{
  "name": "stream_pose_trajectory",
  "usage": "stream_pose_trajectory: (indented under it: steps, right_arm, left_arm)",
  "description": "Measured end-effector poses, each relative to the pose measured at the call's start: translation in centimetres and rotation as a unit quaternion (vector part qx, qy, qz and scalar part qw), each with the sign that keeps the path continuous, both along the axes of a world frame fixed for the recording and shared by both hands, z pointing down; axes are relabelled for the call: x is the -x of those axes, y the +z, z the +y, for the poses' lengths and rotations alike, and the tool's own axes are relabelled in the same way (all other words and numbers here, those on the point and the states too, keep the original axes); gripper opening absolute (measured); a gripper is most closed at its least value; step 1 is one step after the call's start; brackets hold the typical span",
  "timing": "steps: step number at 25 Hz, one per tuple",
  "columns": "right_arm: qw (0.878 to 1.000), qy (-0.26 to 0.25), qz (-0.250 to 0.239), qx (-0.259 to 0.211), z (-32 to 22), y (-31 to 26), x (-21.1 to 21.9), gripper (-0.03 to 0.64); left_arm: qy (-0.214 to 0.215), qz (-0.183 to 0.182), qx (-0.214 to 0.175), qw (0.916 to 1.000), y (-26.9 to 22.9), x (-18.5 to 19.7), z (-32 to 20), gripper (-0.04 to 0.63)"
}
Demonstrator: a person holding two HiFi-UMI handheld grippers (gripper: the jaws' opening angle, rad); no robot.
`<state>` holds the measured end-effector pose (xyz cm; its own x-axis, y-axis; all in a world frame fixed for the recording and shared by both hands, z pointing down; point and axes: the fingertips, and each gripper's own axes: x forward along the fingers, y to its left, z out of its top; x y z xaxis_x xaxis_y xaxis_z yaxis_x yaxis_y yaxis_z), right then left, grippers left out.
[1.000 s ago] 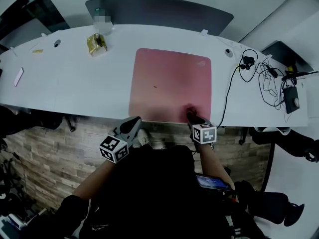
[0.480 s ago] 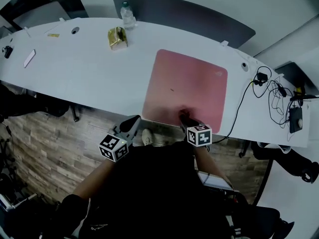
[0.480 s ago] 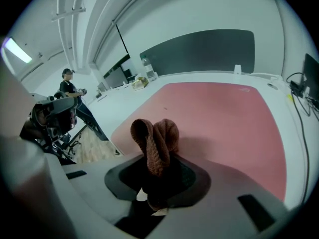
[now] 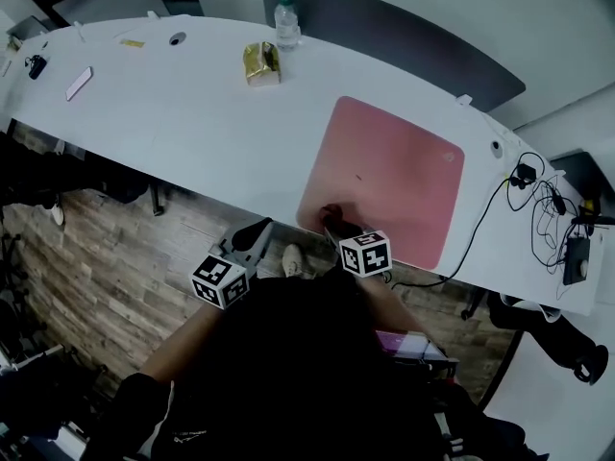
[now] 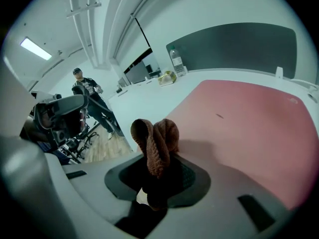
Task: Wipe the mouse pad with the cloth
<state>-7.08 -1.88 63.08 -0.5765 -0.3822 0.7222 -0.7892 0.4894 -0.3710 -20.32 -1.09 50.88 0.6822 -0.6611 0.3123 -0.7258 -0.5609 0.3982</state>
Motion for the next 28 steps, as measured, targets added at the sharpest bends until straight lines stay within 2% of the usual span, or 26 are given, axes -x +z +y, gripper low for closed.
stream_pose_trajectory:
  steps: [8,13,17,20,23,28]
  right_arm:
    - [0.999,-0.047,-0.021,0.002,-0.5,0.0,5.3,0.117]
    - [0.997,-0.073,-0.023,-0.003,-0.8,0.0,7.9,0.117]
    - [0.995,-0.087,-0.047,-0.001,-0.7,-0.4,9.9,0.117]
    - [0.994,-0.079,-0.070,-0.018,-2.2,-1.5,10.3,0.117]
    - [0.996,-0.062,-0.054,-0.042,-4.9,-2.1,9.4,0.117]
    - [0.997,-0.041,-0.024,-0.054,-7.7,-1.6,7.7,0.117]
  left_arm:
    - [-0.029,-0.007,0.001,0.9996,-0.1,2.4,0.7,0.008]
    - [-0.034,-0.009,0.000,0.9994,-0.1,3.2,0.9,0.008]
    - [-0.034,-0.007,-0.001,0.9994,-0.1,3.4,0.9,0.008]
    - [-0.029,-0.006,-0.005,0.9996,-0.4,3.0,0.8,0.008]
    - [-0.021,-0.006,-0.008,0.9997,-0.7,2.6,0.8,0.008]
    - [-0.011,-0.008,-0.010,0.9999,-0.8,2.2,1.0,0.008]
